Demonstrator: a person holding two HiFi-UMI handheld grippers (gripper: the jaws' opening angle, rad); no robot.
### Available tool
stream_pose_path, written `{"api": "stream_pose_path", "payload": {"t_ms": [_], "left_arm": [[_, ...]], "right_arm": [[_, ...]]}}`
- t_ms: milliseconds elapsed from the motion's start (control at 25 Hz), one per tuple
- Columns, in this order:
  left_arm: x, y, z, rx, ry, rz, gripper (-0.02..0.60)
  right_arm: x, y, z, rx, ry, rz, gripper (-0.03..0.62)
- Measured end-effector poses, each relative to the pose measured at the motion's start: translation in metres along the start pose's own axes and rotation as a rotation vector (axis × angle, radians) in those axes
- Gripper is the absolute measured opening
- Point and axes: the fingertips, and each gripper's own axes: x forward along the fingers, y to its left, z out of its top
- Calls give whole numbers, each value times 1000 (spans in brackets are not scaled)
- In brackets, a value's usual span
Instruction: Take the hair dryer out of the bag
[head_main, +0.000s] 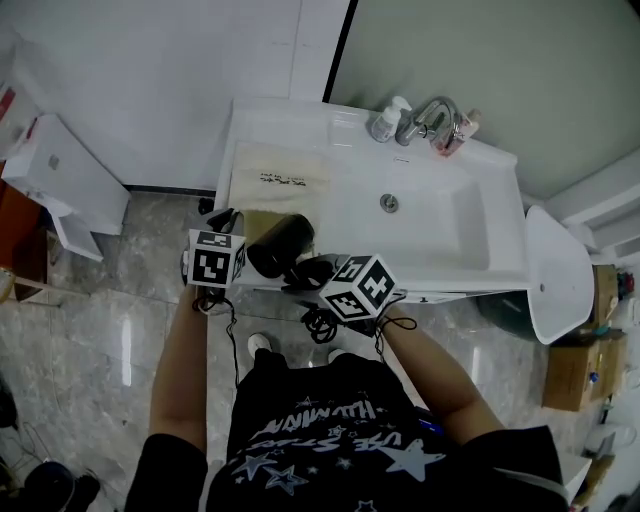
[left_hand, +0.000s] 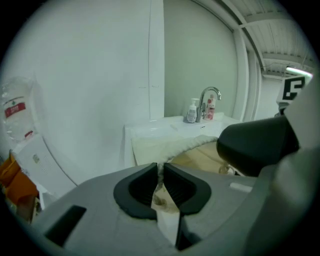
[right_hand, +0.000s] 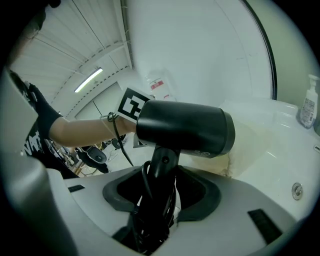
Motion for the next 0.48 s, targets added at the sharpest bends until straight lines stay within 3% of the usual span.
{"api": "stream_pose_path", "payload": {"t_ms": [240, 360, 480], "left_arm": [[-10, -22, -15, -24, 21, 77, 52], [-15, -33, -12, -31, -14, 121, 56], [-22, -45, -16, -40, -17, 155, 129]], "right_arm": [[-37, 11, -8, -15, -69, 71, 187], [-57, 12, -12, -21, -99, 94, 187], [-76, 10, -19, -22, -125, 107, 187]]}}
